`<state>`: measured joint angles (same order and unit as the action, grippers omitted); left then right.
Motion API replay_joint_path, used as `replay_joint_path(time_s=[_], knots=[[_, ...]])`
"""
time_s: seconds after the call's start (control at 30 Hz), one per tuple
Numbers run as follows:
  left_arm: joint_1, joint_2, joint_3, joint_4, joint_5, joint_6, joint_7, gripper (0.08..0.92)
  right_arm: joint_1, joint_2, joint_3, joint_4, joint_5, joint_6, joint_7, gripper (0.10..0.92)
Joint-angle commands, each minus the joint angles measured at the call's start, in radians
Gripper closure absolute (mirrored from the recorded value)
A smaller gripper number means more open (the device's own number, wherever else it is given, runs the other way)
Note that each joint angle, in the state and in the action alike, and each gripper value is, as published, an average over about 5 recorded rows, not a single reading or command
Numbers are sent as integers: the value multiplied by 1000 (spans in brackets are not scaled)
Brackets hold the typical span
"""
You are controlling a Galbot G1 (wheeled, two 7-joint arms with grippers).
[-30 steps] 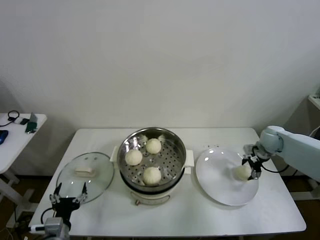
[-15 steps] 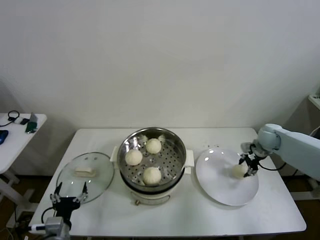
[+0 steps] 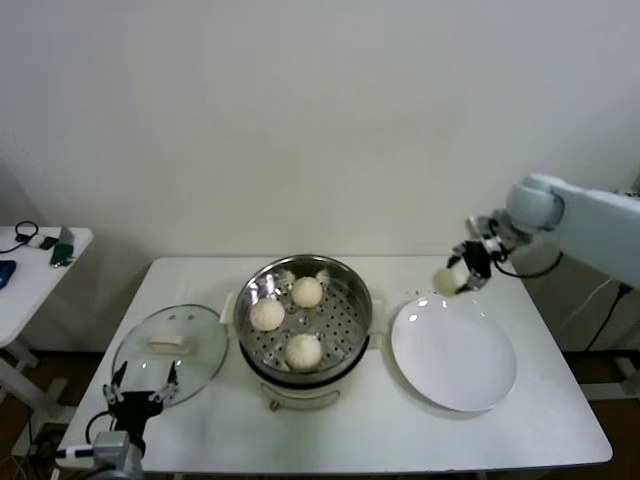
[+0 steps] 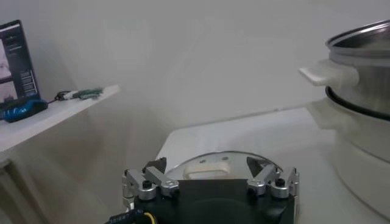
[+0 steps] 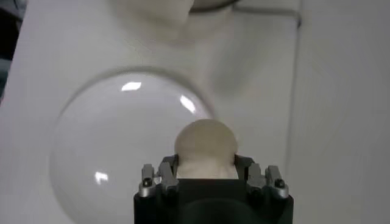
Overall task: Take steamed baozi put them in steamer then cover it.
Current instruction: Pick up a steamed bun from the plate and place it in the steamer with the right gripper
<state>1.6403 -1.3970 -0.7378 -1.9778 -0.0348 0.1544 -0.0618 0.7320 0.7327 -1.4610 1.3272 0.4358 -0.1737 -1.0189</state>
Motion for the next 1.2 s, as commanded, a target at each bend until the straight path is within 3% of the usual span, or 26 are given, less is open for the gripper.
replay_joint_path(time_s=[0.03, 0.23, 0.6, 1.2], knots=[[1, 1, 1, -2, -3, 0, 0, 177, 302, 127, -71, 263, 258, -102, 56, 397], [5, 4, -4, -5, -12, -4, -2, 177, 201, 210, -59, 325, 219, -148, 122, 397], [7, -14, -12, -20, -21, 0, -2, 177, 37, 331, -62, 241, 122, -165, 160, 397], [12, -5, -20, -20, -21, -4, -2, 177, -80, 330, -64, 212, 8, -175, 180, 397]])
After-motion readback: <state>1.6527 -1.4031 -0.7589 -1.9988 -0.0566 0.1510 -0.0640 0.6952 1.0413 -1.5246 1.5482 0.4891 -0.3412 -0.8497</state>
